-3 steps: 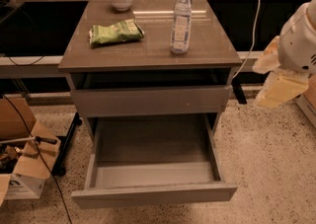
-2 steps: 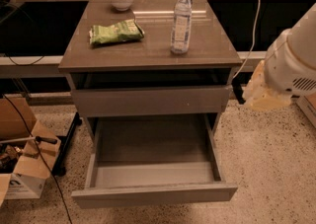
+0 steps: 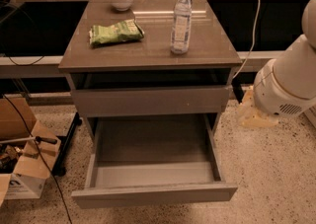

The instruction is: Close middle drawer

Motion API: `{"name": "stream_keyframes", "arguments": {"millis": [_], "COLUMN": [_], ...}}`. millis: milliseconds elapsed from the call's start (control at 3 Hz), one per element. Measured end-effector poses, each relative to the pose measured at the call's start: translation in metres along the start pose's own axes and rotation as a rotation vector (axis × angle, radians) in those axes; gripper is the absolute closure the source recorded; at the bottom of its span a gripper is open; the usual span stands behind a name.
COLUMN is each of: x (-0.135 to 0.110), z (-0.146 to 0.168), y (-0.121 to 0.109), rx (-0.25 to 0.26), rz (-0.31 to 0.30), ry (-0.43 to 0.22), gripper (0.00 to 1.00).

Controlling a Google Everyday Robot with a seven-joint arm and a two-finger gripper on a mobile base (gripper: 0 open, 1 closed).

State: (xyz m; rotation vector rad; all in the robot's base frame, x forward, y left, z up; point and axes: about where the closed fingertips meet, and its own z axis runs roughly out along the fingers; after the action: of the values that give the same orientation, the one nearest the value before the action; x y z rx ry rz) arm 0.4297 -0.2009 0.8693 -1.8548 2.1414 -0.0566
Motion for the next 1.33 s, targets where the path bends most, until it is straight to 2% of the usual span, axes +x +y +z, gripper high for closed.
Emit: {"name": "stream_keyframes", "arguments": {"millis": [333,667,1000,1333], "x": [0.0,-0.01,-0.018,-0.016], "z": [0.0,0.034,0.094,0.153], "y": [0.0,0.018,0.045,0.067], "rx": [0.0,-0.031,-0.081,-0.134], "rz": [0.0,-0.006,-0.001,0.009], "ry": [0.0,-0.067,-0.147,-0.193], "gripper": [1.0,1.0,1.0,1.0]}}
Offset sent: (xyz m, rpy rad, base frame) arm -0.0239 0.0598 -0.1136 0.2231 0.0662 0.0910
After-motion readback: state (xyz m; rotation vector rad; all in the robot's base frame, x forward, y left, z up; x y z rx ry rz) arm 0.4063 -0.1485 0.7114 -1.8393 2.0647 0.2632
